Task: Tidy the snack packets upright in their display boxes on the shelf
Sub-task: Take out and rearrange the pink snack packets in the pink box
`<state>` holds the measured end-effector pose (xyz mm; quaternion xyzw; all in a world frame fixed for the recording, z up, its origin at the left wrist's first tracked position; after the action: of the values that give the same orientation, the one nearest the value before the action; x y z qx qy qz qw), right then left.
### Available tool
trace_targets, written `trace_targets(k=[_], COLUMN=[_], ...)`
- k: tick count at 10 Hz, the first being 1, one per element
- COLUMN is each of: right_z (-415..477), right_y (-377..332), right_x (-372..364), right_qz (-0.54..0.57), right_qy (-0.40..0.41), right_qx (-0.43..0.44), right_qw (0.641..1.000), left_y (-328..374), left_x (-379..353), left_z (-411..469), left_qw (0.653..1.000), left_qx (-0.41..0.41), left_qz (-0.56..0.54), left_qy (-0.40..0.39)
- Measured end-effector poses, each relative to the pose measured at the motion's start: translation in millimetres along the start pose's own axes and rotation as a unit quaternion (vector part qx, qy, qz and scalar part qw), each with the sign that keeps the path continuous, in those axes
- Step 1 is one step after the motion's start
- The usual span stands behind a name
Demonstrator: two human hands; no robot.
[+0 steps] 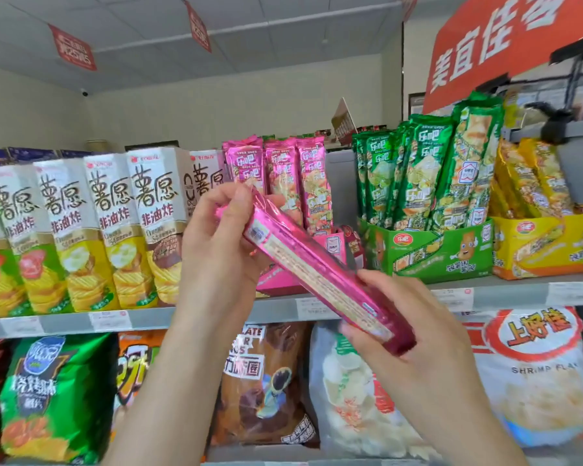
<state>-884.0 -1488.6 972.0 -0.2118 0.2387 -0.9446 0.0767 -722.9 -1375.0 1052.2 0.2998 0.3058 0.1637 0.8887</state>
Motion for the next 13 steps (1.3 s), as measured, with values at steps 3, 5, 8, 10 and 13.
trace_targets(k=[3, 5, 8, 10, 13], right_z=[-11, -9, -2, 6, 13], right_y=[3, 1, 23, 29, 39], right_x=[-10, -2, 27, 31, 36], right_qz=[0.311, 0.305, 0.295, 0.332, 0.391], right_qy=[-0.111, -0.059, 0.061, 0.039, 0.002], right_qx=[-0.104, -0.087, -0.054, -0.044, -0.062], right_qw=[0.938, 0.947, 0.952, 0.941, 0.918], left_y=[-9, -20, -28, -35, -37], left_x=[19, 22, 48, 73, 65], left_z=[15, 14, 10, -18, -34], left_qw=[0.980, 0.975, 0.994, 0.998, 0.999], left_qx=[0.047, 0.086, 0.087, 0.032, 0.002], left_qz=[-0.184, -0.197, -0.035, 0.022, -0.020], left_qy=[0.052, 0.063, 0.062, 0.044, 0.041])
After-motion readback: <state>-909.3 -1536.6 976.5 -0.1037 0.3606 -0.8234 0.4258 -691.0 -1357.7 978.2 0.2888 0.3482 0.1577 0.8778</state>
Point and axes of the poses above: each hand's wrist, its own z-axis towards the middle knuckle, its own x-axis out of the back of the hand, y = z × x, the point moved 7 cm from there along z, towards the middle knuckle, and after that the axes turned 5 degrees about -z, right-handed, at the moved point
